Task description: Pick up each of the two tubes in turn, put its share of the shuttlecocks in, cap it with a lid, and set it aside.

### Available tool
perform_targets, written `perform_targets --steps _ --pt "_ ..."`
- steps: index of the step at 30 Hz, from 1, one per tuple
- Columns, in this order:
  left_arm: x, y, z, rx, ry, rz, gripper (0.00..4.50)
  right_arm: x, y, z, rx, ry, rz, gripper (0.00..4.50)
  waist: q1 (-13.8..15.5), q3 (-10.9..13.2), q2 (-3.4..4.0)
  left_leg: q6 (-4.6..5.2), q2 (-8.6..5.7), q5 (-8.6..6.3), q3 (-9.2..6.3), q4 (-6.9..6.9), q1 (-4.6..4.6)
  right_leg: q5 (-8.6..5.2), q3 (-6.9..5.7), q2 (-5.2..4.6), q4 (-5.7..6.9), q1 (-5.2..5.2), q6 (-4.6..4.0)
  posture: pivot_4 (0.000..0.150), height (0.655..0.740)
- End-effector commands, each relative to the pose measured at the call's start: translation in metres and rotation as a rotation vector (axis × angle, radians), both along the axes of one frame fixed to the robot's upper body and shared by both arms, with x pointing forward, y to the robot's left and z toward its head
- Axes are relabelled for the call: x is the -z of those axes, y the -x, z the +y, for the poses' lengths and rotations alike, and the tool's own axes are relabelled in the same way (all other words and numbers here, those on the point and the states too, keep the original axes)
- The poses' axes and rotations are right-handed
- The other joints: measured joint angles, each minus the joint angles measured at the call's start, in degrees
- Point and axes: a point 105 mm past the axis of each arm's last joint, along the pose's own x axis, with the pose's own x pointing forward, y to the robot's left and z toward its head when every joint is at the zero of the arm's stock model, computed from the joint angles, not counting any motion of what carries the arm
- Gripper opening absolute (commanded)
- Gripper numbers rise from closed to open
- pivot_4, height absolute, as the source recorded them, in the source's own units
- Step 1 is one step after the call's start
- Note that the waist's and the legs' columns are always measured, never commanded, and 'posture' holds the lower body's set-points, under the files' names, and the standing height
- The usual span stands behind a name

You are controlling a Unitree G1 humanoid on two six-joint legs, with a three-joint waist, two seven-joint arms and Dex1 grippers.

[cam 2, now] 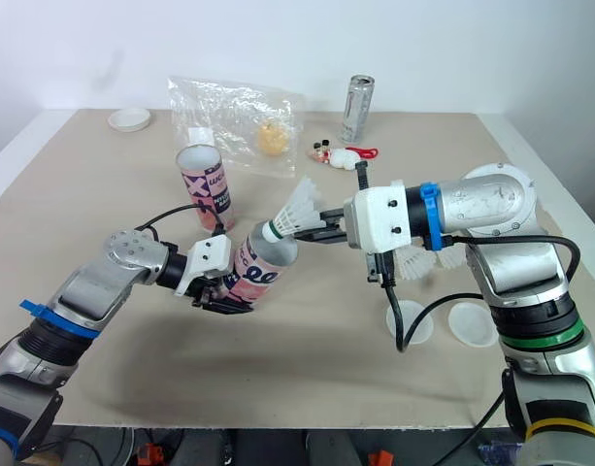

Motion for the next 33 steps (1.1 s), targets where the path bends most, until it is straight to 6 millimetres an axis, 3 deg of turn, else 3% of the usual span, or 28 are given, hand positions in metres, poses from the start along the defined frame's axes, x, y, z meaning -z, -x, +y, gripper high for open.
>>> perform_targets --steps 1,5,8,15,18,20,23,27,33 --pt "-0.011 -0.002 -0.002 0.008 0.011 -0.038 2.92 0.005 0.001 0.008 -0.043 0.054 -0.067 0.02 0.0 0.0 0.00 0.00 0.00 0.00 0.00 0.00 0.00 -0.01 0.00 0.00 0.00 0.00 -0.01 0.150 0.7400" --pt "-0.011 -0.001 -0.003 0.009 0.013 -0.034 2.92 0.010 -0.001 0.013 -0.060 0.067 -0.050 0.02 0.0 0.0 0.00 0.00 0.00 0.00 -0.01 -0.01 0.00 -0.01 -0.01 0.01 0.01 -0.01 -0.01 0.150 0.7400" --pt "-0.012 -0.002 -0.003 0.007 0.014 -0.038 2.92 0.007 -0.003 0.013 -0.050 0.047 -0.026 0.96 0.0 0.0 0.00 0.00 0.00 0.00 0.00 0.00 -0.01 -0.01 0.00 -0.01 0.01 0.00 -0.01 0.150 0.7400" --pt "-0.011 -0.003 -0.002 0.006 0.011 -0.037 2.92 -0.021 0.002 0.003 0.026 -0.160 0.109 4.46 0.0 0.0 0.00 0.00 0.00 0.00 -0.02 -0.01 -0.01 0.01 -0.02 0.00 0.01 0.00 -0.06 0.150 0.7400" --pt "-0.011 -0.003 -0.001 0.005 0.010 -0.037 2.92 -0.032 -0.005 -0.023 0.196 -0.372 0.275 4.46 0.1 0.0 -0.01 0.00 0.00 0.00 -0.04 -0.02 -0.02 0.04 -0.03 -0.01 0.02 0.00 -0.13 0.150 0.7400" --pt "-0.011 -0.004 -0.001 0.006 0.006 -0.038 2.92 -0.022 -0.011 -0.050 0.386 -0.507 0.438 4.46 0.4 0.0 -0.06 0.00 -0.01 0.00 -0.10 0.01 -0.04 0.07 -0.09 -0.02 0.02 0.04 -0.19 0.150 0.7400" --pt "-0.010 -0.004 -0.001 0.011 0.002 -0.039 2.92 0.003 -0.016 -0.076 0.630 -0.694 0.545 4.46 0.7 -0.1 -0.21 0.00 -0.03 0.00 -0.27 0.03 -0.11 0.09 -0.26 -0.06 0.00 0.09 -0.36 0.150 0.7400" --pt "-0.008 -0.004 -0.001 0.026 -0.013 -0.035 2.92 0.044 -0.006 -0.097 0.913 -0.759 0.547 4.46 0.7 -0.1 -0.10 0.01 -0.09 0.01 -0.36 0.00 -0.18 0.04 -0.31 -0.05 0.05 0.00 -0.26 0.150 0.7400" --pt "-0.007 -0.004 -0.003 0.052 -0.019 -0.028 2.92 0.058 0.005 -0.117 1.119 -0.840 0.480 4.46 0.0 -0.1 -0.10 -0.01 -0.08 0.03 -0.38 0.09 -0.11 0.00 -0.30 -0.03 0.07 0.07 -0.03 0.150 0.7400"
